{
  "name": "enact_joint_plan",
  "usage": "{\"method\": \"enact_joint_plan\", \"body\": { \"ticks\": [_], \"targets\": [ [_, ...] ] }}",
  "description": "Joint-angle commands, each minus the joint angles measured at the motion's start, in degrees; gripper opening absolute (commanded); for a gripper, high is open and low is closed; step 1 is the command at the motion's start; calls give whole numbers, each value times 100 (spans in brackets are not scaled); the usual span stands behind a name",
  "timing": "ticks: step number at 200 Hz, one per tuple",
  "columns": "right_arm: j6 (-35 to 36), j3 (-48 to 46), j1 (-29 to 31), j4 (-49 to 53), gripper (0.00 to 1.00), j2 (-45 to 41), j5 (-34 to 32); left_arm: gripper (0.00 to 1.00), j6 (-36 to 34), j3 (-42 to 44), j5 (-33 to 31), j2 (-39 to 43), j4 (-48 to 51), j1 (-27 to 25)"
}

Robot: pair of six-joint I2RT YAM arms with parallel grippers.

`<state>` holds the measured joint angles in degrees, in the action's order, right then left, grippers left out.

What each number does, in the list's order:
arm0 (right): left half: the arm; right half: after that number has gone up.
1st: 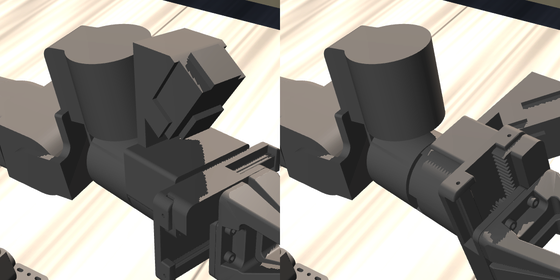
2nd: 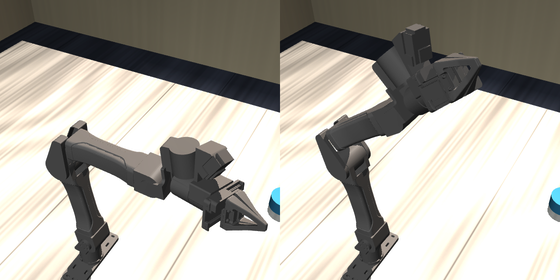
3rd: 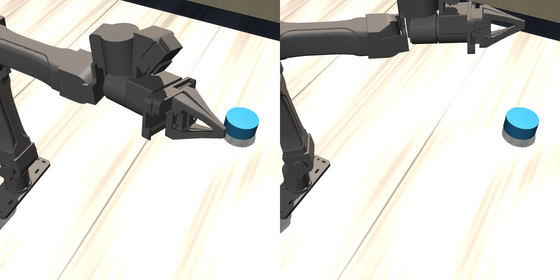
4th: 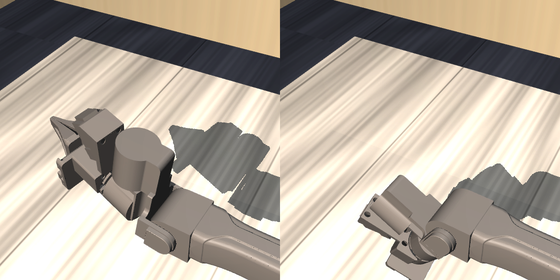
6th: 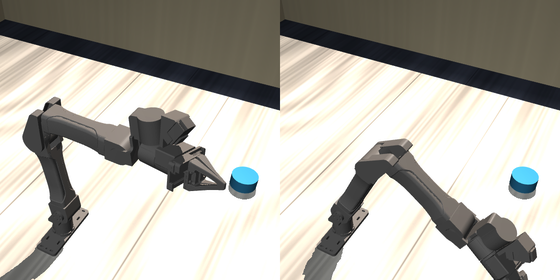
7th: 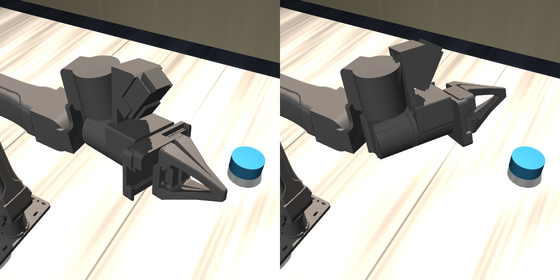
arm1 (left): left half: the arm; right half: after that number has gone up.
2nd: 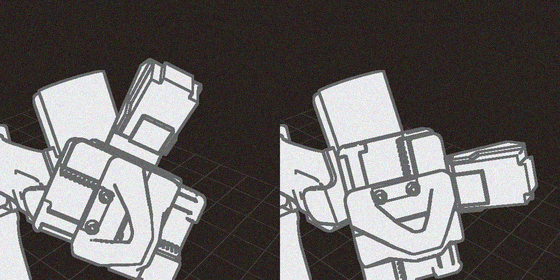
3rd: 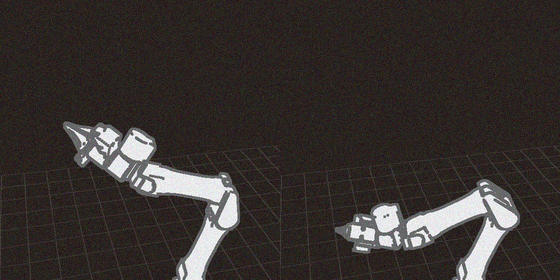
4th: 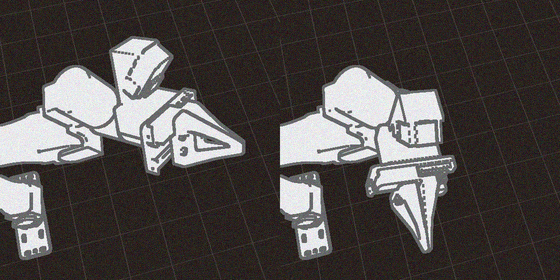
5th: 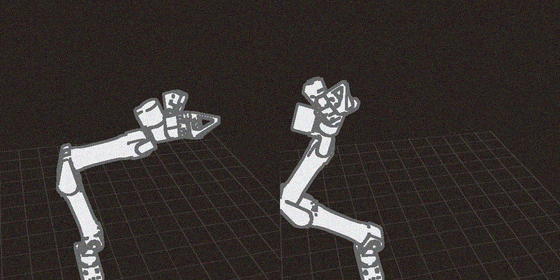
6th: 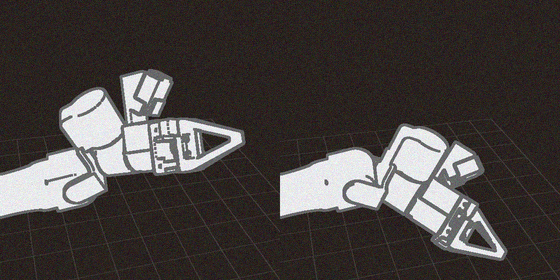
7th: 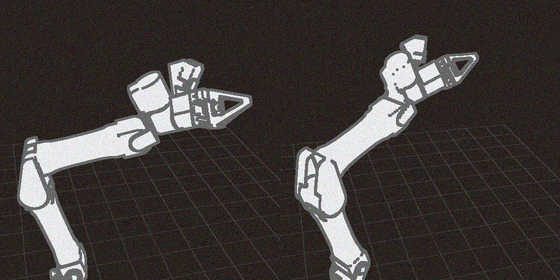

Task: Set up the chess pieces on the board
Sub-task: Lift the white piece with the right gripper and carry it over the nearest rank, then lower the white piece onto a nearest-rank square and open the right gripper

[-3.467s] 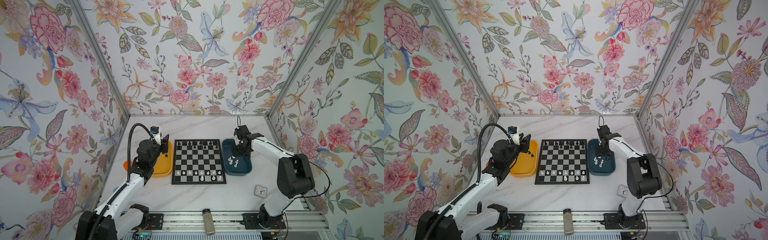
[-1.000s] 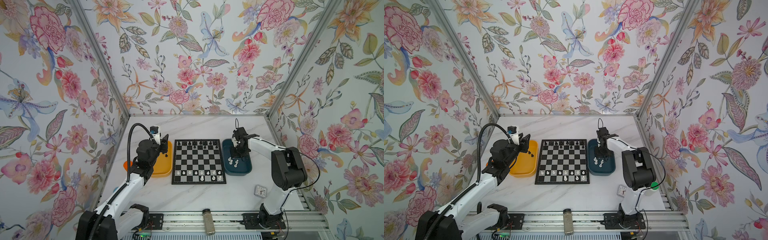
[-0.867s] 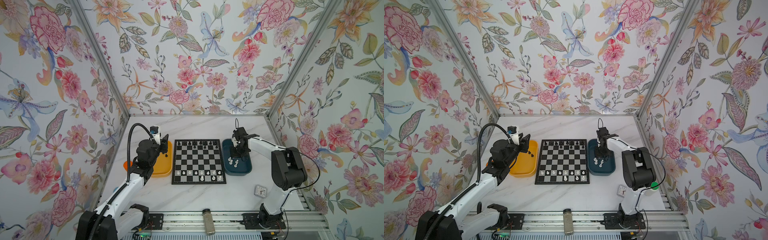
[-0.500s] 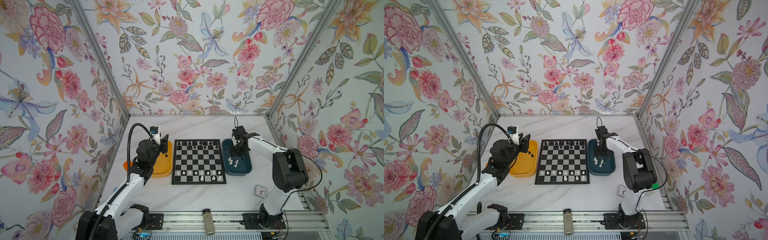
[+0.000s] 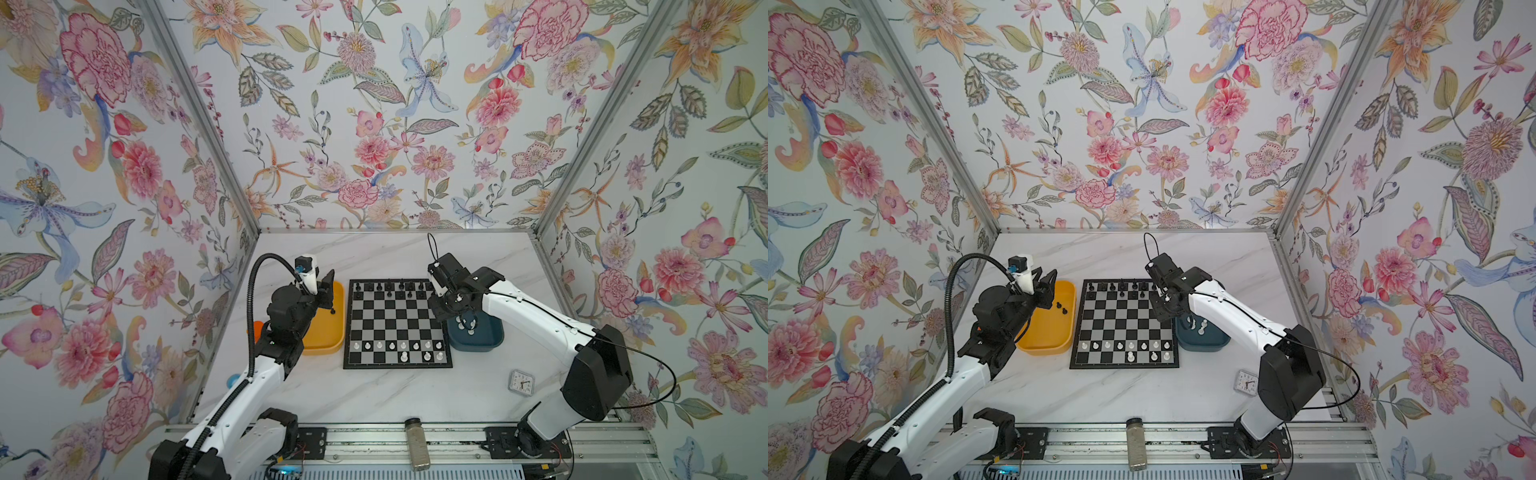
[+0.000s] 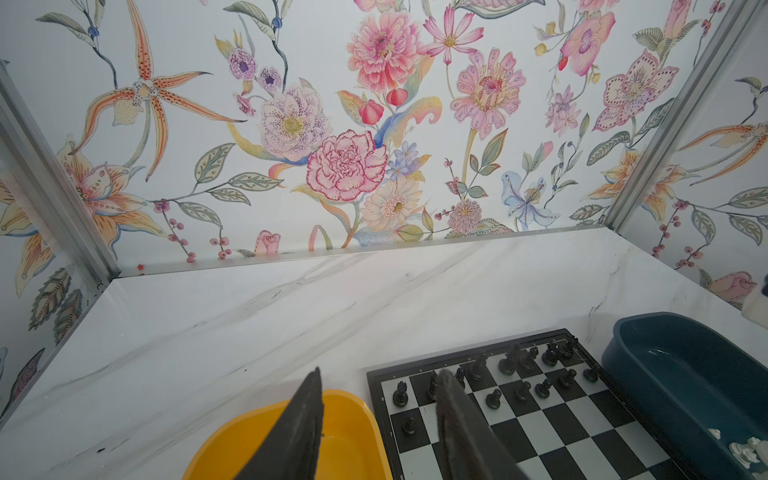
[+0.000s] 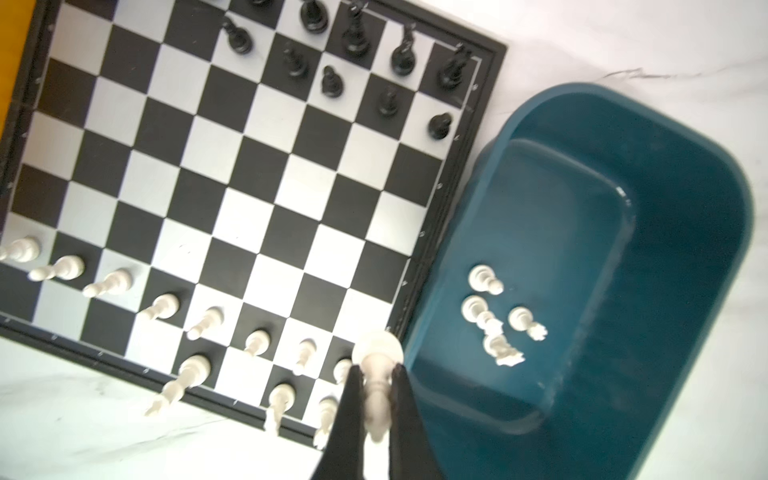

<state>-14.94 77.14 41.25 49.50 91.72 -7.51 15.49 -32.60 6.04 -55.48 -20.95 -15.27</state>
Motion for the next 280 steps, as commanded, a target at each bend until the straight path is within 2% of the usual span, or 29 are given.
{"method": "enact_joint_plan", "body": {
  "ticks": [1,52,105,195,280],
  "targets": [
    [-470,-146,496,383,0,-166,-38,46,60,79,190,109,-146,67],
    [-800,-550,1201,337,0,-111,-216,46,154,115,335,171,-164,69],
    [-1007,-804,1525,-14,0,46,135,46,192,162,396,298,-188,61],
    [-1011,-921,1675,-384,0,525,432,46,183,174,415,319,-181,61],
    [-1055,-870,1623,-519,0,868,317,46,148,182,376,330,-173,64]
  ]
}}
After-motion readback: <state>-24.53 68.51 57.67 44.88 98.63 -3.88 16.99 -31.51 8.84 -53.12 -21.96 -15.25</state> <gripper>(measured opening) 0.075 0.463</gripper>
